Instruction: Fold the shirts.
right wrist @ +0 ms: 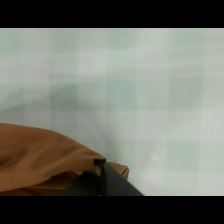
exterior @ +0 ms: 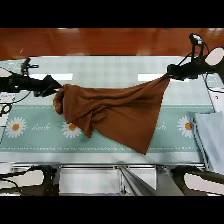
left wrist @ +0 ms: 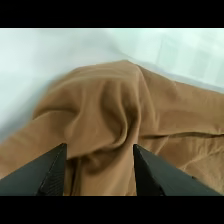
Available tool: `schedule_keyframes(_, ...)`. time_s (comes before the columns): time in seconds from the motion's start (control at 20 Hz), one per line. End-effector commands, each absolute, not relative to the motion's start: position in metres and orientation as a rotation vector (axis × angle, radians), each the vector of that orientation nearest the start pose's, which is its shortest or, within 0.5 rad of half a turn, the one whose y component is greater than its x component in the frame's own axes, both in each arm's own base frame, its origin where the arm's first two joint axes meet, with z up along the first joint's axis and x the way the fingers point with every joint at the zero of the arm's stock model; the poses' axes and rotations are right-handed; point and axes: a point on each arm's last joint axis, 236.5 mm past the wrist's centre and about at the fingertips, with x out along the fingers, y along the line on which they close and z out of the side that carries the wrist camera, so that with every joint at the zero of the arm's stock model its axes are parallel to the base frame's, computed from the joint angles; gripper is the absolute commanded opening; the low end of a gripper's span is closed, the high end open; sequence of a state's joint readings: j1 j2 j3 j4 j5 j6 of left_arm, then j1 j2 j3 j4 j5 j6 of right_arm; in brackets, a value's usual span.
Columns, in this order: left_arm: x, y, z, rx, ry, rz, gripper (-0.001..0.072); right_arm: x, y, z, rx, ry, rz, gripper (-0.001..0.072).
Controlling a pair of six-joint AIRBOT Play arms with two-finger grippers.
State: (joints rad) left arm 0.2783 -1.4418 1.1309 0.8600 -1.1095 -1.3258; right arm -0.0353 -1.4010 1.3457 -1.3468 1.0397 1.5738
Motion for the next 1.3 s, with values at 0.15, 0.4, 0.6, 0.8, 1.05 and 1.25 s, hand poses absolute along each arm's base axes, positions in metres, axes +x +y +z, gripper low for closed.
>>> schedule_keyframes(0.15, 0.321, -0.004, -0.009, -0.767, 1.231, -0.161, 0.0505, 0.422, 0.005, 0.024, 0.244, 1.261, 0.070, 0.0019)
schedule_keyframes(0.4, 0.250, -0.071, -0.065, -0.970, 1.334, -0.208, 0.0505, 0.420, 0.023, 0.017, 0.300, 1.261, 0.126, 0.0019)
schedule_keyframes(0.6, 0.252, -0.087, -0.085, -0.958, 1.318, -0.195, 0.0505, 0.420, 0.025, 0.018, 0.305, 1.260, 0.133, 0.0019)
schedule_keyframes(0.8, 0.277, -0.092, -0.091, -0.907, 1.230, -0.159, 0.0505, 0.421, 0.026, 0.018, 0.309, 1.259, 0.139, 0.0019)
schedule_keyframes(1.05, 0.301, -0.102, -0.078, -0.896, 1.154, -0.176, 0.0017, 0.421, 0.027, 0.018, 0.312, 1.259, 0.141, 0.0020)
schedule_keyframes(1.25, 0.345, -0.107, 0.007, -0.803, 1.004, -0.356, 0.0015, 0.421, 0.026, 0.021, 0.311, 1.257, 0.142, 0.0020)
